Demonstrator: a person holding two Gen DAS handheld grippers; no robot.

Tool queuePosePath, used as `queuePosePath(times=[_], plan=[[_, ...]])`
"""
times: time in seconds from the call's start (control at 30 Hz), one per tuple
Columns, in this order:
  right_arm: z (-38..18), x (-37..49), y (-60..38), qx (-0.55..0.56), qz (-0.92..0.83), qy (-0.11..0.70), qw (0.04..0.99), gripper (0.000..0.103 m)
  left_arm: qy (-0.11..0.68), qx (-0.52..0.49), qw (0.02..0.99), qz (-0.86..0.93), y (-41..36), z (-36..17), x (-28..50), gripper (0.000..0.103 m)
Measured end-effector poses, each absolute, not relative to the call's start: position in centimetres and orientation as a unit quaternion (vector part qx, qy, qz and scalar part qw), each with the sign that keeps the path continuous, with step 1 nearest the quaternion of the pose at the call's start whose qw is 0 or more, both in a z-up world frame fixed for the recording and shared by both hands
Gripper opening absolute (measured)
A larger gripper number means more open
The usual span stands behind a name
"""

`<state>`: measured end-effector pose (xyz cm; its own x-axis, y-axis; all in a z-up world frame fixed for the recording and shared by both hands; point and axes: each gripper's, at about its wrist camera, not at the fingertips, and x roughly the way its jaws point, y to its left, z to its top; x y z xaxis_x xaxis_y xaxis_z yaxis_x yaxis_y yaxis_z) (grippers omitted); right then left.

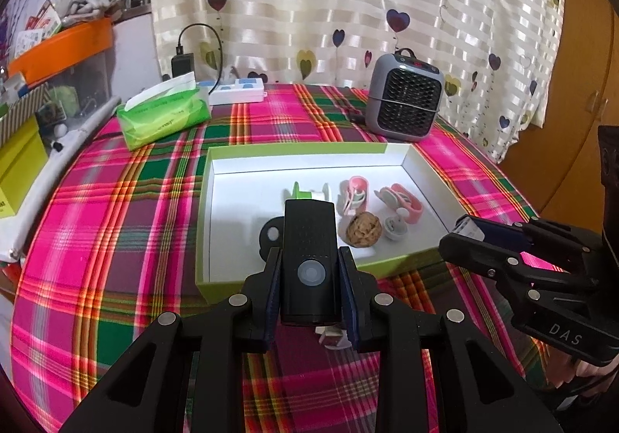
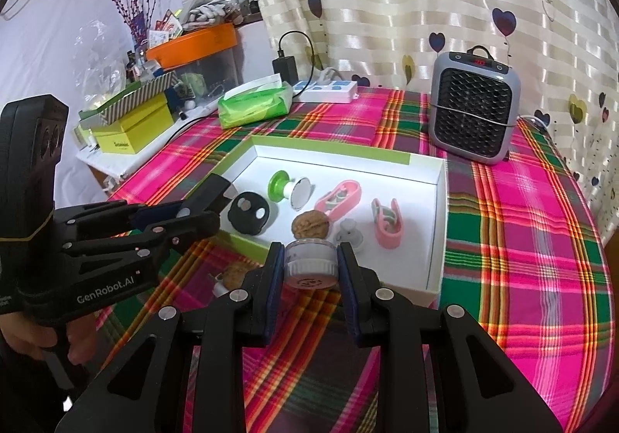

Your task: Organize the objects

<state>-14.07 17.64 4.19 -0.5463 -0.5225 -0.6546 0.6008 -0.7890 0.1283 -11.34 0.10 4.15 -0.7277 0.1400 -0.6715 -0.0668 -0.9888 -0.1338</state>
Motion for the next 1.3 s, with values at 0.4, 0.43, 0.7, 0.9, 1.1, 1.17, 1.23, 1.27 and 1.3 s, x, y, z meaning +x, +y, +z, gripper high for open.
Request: queuePosePath(times=[0.4,0.43,0.7,0.9,1.1,1.17,1.23,1.27,1.3], plan=[[4.3,-15.9,18.4,0.354,-0.883,0.051,0.306,0.029,-0.056,-0.369,0.052,0.926,-0.7,4.0,-13.1,0.025],[4.3,-16.1,18.4,0.354,-0.883,0.051,0.305,0.029,-0.057,-0.369,0.050,0.926,-0.8,4.0,-13.3,0.025],[4.2,-17.1,18.7,0.356,-0.884,0.051,0.300,0.029,-0.065,-0.370,0.040,0.926,-1.8,3.7,-14.7,0.025],[3.8,-17.7,18.8,0.361,-0.883,0.049,0.296,0.029,-0.065,-0.368,0.030,0.927,-2.5,3.5,-15.7,0.025],[3.2,-18.3,18.9,0.370,-0.880,0.047,0.294,0.029,-0.061,-0.369,0.018,0.927,-2.9,3.2,-16.5,0.025],[3.1,-18.4,18.9,0.373,-0.879,0.047,0.293,0.029,-0.060,-0.371,0.013,0.927,-3.0,3.0,-16.7,0.025],[2.9,-18.5,18.8,0.375,-0.878,0.047,0.293,0.029,-0.057,-0.373,0.009,0.926,-3.1,2.8,-17.0,0.025],[2.8,-18.6,18.9,0.376,-0.878,0.047,0.293,0.029,-0.057,-0.376,0.008,0.925,-3.2,2.7,-17.1,0.025],[2.7,-18.6,18.8,0.377,-0.878,0.047,0.292,0.029,-0.056,-0.378,0.007,0.924,-3.2,2.5,-17.3,0.025]])
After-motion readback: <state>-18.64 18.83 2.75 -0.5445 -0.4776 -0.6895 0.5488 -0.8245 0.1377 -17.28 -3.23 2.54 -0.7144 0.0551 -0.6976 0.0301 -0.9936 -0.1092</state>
